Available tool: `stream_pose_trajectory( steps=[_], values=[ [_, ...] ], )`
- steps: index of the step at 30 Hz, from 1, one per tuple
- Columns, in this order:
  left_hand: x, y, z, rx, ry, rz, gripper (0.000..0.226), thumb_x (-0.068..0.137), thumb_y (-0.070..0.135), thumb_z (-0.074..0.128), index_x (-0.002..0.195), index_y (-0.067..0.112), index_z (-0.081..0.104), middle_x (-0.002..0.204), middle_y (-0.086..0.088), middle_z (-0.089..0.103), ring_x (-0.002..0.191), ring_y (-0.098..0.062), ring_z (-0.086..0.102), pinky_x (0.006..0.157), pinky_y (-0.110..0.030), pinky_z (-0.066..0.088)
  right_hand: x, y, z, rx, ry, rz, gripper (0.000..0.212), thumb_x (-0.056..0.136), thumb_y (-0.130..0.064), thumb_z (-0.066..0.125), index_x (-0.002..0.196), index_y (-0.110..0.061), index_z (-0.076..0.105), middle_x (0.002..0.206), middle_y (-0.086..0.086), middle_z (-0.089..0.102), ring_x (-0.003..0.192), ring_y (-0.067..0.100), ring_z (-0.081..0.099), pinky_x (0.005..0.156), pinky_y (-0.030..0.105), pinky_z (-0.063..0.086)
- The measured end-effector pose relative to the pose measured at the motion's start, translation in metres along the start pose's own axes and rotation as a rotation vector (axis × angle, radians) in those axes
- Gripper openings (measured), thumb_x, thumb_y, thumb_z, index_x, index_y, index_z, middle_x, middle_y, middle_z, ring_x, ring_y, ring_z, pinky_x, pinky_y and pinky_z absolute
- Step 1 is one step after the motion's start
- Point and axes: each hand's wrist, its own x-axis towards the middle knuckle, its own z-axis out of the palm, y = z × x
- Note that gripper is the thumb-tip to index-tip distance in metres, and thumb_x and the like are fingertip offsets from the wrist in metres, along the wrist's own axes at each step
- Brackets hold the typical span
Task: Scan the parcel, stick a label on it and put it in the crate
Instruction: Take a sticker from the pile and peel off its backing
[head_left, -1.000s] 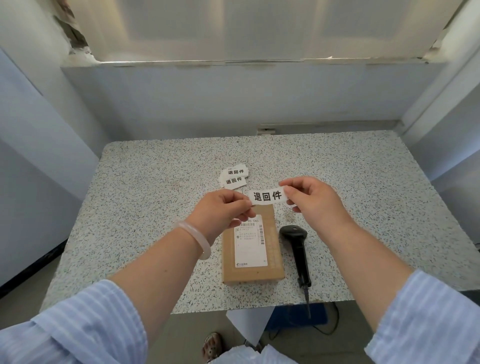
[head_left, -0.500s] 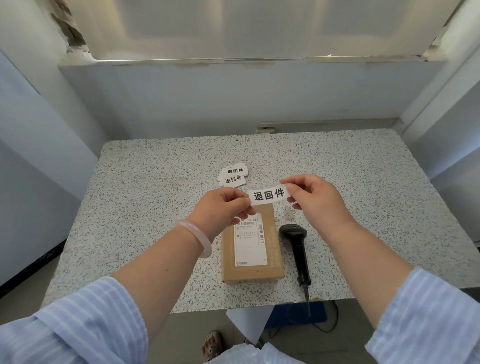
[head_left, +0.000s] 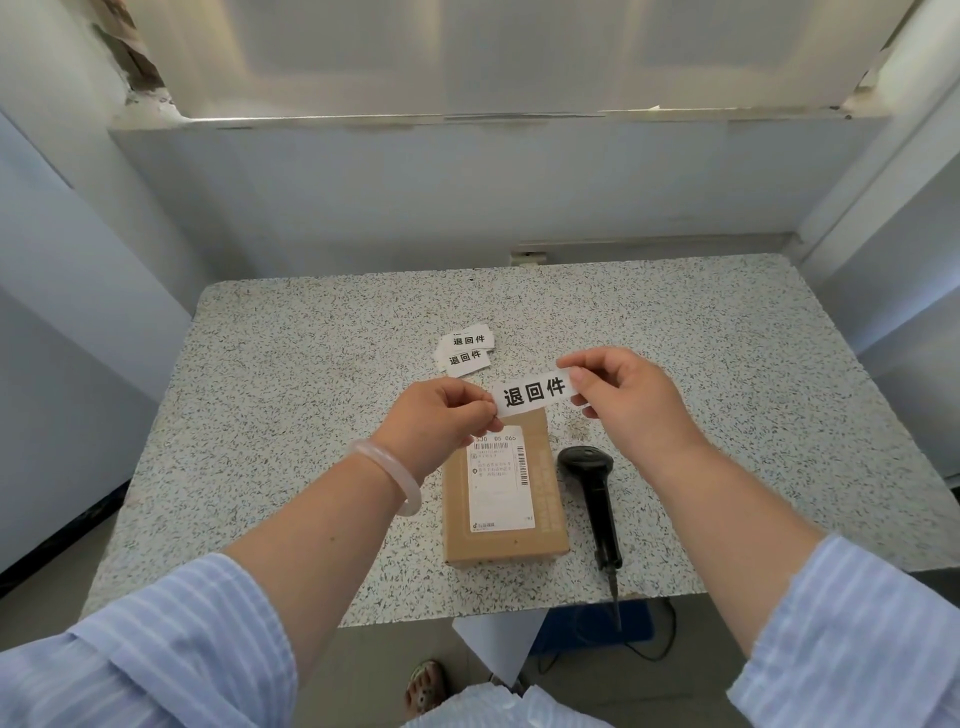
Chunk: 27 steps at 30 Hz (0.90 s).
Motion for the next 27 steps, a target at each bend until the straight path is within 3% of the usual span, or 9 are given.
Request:
stream_pose_trajectory(
  steps=[7,10,14,17,21,27],
  values=[
    [-0.001,-0.001,-0.002,-0.090,0.019,-0.022,0.005,0.084,0.012,0.069,0.079,0.014,0.071,0.073,0.000,0.075,0.080,-0.016,0.067,0.090,-0.043,0.055,-0.003,0.003,0.003,-0.065,0.016,-0.040,0.018,0.092,-0.020,0.060,0.107,-0.027,0.066,0.093,-0.007,0.066,0.088,0.007,0.062,0.074,0.019,0.050],
    [-0.001,-0.001,-0.002,-0.113,0.018,-0.033,0.005,0.083,0.012,0.070,0.079,0.014,0.071,0.075,0.000,0.076,0.083,-0.018,0.068,0.091,-0.045,0.055,-0.003,0.005,0.009,-0.180,0.036,-0.104,0.034,0.089,-0.023,0.063,0.122,-0.029,0.059,0.109,-0.008,0.060,0.097,0.006,0.056,0.087,0.027,0.050],
    [-0.002,-0.001,-0.002,-0.134,0.019,-0.038,0.005,0.082,0.013,0.072,0.078,0.014,0.070,0.077,-0.002,0.076,0.085,-0.019,0.069,0.092,-0.047,0.054,-0.006,0.005,0.015,-0.403,0.140,-0.267,0.050,0.084,-0.031,0.067,0.131,-0.031,0.050,0.134,-0.002,0.045,0.126,0.015,0.039,0.104,0.029,0.031],
    [-0.003,-0.002,-0.001,-0.142,0.026,-0.034,0.005,0.081,0.013,0.073,0.078,0.013,0.070,0.075,0.000,0.075,0.084,-0.019,0.069,0.092,-0.048,0.054,-0.011,0.000,0.019,-0.542,0.220,-0.435,0.036,0.082,-0.033,0.069,0.116,-0.028,0.060,0.121,-0.003,0.050,0.119,0.015,0.038,0.099,0.025,0.027],
    [-0.005,-0.002,0.001,-0.134,0.040,-0.008,0.004,0.082,0.015,0.072,0.080,0.013,0.069,0.072,0.002,0.074,0.084,-0.019,0.069,0.091,-0.046,0.055,-0.014,-0.002,0.026,-0.549,0.106,-0.502,0.013,0.083,-0.035,0.067,0.093,-0.026,0.068,0.095,-0.014,0.059,0.100,0.008,0.045,0.088,0.028,0.034],
    [-0.008,-0.002,0.004,-0.077,0.043,0.057,0.006,0.085,0.012,0.067,0.081,0.012,0.071,0.080,-0.004,0.076,0.080,-0.015,0.067,0.080,-0.035,0.057,-0.018,0.003,0.030,-0.514,-0.001,-0.450,0.020,0.086,-0.038,0.065,0.100,-0.024,0.072,0.097,-0.011,0.066,0.102,0.010,0.049,0.089,0.026,0.036]
  ],
)
